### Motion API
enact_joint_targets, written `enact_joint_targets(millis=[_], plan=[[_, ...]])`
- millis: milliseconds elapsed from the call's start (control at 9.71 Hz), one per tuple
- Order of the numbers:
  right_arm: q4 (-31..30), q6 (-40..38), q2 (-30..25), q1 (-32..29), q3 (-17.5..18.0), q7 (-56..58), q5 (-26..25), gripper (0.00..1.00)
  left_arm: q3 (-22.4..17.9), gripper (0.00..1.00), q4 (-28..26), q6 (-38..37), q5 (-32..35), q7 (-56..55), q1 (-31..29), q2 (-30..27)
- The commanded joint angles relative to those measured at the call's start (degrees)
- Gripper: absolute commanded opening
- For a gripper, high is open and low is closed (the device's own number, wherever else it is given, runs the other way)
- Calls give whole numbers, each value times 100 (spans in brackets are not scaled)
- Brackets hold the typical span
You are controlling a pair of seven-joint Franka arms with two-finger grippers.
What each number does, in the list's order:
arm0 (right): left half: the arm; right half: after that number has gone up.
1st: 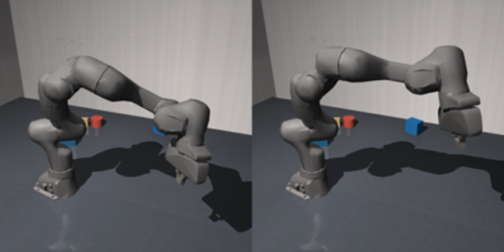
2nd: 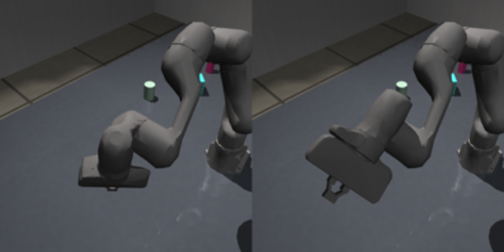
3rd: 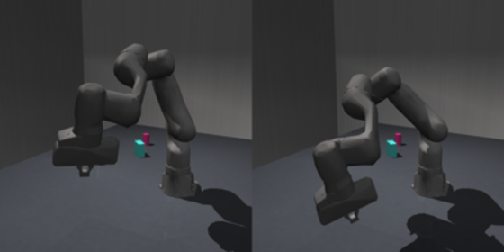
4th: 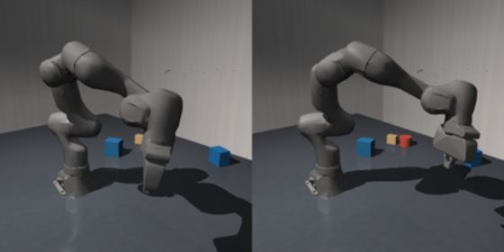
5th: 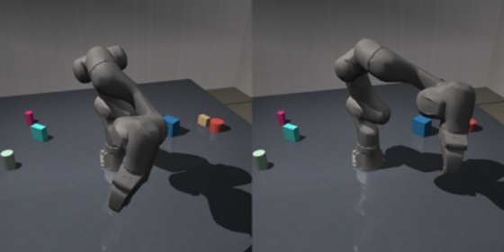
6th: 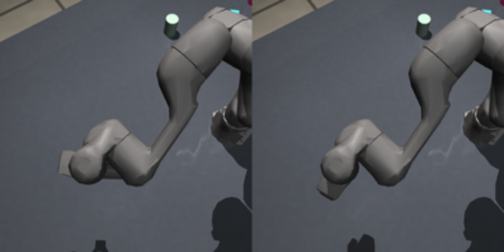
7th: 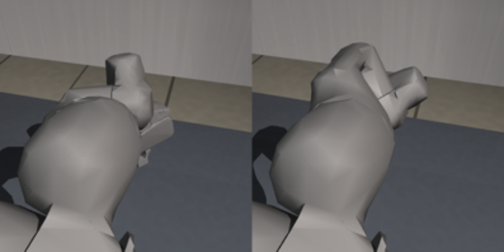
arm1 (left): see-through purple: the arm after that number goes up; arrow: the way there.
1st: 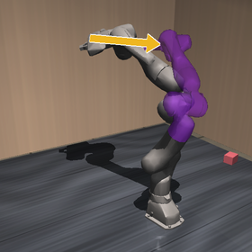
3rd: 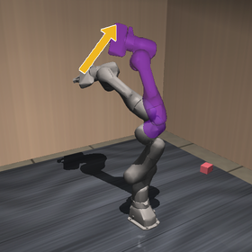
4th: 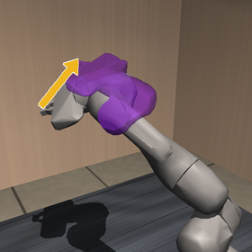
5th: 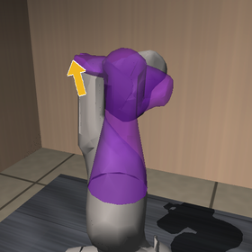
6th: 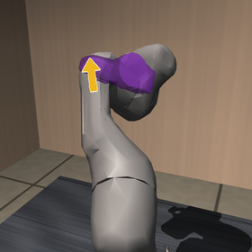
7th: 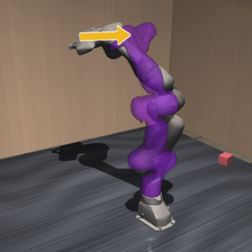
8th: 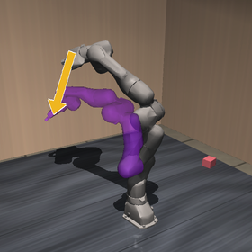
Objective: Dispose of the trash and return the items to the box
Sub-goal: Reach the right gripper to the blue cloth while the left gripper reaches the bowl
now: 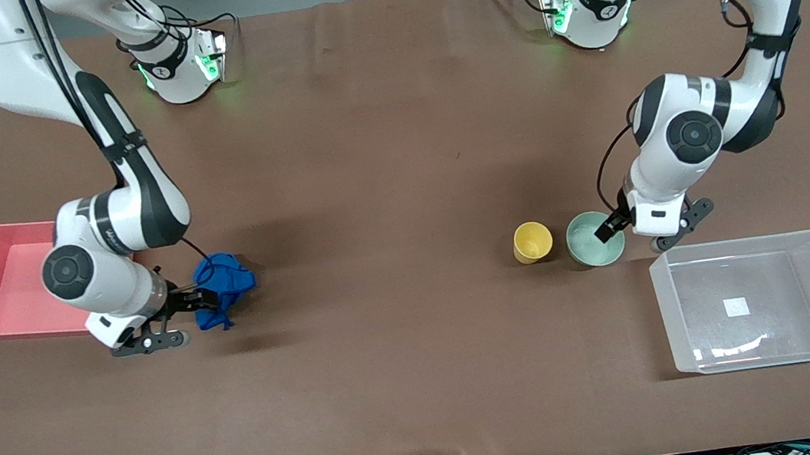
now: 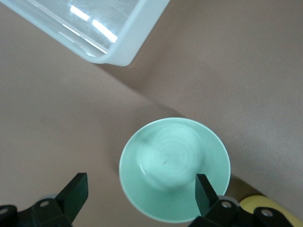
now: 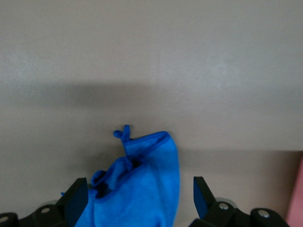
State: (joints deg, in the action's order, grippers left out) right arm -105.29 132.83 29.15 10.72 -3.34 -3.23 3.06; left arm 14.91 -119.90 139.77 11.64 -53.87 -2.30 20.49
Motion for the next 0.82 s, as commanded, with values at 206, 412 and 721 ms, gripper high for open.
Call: enact_joint_targets(millis=[206, 412, 721], plan=[[-808, 824, 73, 193, -18, -484, 134, 97, 21, 87, -42, 410, 495, -115, -156, 569], [-897, 771, 65, 308, -18, -626, 134, 44, 21, 79, -51, 411, 541, -89, -210, 623], [-967, 394, 4, 308, -18, -626, 134, 1, 30, 37, -51, 411, 541, -97, -244, 720]])
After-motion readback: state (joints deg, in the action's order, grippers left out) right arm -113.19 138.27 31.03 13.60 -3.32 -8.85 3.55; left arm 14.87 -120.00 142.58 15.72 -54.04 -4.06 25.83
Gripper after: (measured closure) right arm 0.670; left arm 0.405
